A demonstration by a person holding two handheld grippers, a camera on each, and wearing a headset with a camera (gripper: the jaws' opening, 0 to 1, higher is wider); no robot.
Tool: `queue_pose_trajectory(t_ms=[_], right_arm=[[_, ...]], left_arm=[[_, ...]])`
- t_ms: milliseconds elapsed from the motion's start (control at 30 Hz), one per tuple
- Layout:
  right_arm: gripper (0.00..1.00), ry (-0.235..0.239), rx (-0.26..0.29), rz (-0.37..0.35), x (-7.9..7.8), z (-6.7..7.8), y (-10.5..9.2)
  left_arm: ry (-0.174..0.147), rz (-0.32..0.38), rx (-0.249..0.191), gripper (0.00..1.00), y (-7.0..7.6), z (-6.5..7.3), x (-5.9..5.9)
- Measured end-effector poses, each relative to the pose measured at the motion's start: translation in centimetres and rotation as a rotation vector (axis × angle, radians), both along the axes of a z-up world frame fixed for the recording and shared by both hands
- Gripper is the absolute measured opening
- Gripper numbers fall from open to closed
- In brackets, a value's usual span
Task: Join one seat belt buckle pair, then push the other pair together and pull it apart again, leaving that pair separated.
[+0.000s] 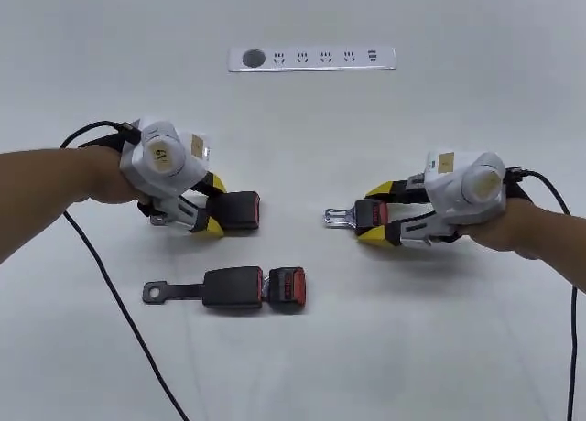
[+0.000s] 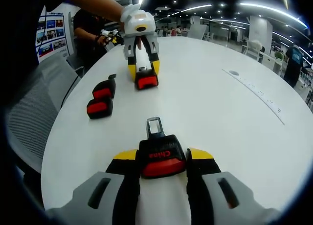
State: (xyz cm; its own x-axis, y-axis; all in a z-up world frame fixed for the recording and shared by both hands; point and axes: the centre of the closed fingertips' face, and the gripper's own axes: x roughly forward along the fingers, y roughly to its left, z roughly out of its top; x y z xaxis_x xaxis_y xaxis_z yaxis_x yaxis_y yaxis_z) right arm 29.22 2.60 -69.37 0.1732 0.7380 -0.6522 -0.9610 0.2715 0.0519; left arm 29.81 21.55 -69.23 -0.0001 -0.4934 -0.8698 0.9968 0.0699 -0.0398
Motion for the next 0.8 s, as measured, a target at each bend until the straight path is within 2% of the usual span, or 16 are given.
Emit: queue_pose_trajectory(t_ms=[67, 267, 567, 800], right_arm=[[0.36, -0.004, -0.003, -0.011, 0.4, -0.3, -0.6], [0.36, -0.001, -0.01, -0.014, 0.1, -0.5, -0.9], [0.37, 0.005, -0.028, -0.017, -0.2, -0.3, -2.2], [0.37, 0.004, -0.026, -0.021, -0.3, -0.1, -2.1]], left_arm=[[0.0, 0.001, 0.001, 0.33, 0.1, -0.1, 0.0], [0.0, -0.002, 0.005, 0.33, 0.2, -0.2, 0.0], [-0.001, -0.005, 0.005, 0.33, 0.1, -0.1, -0.1], [-0.004, -0.005, 0.024, 0.33, 0.1, 0.0, 0.0]])
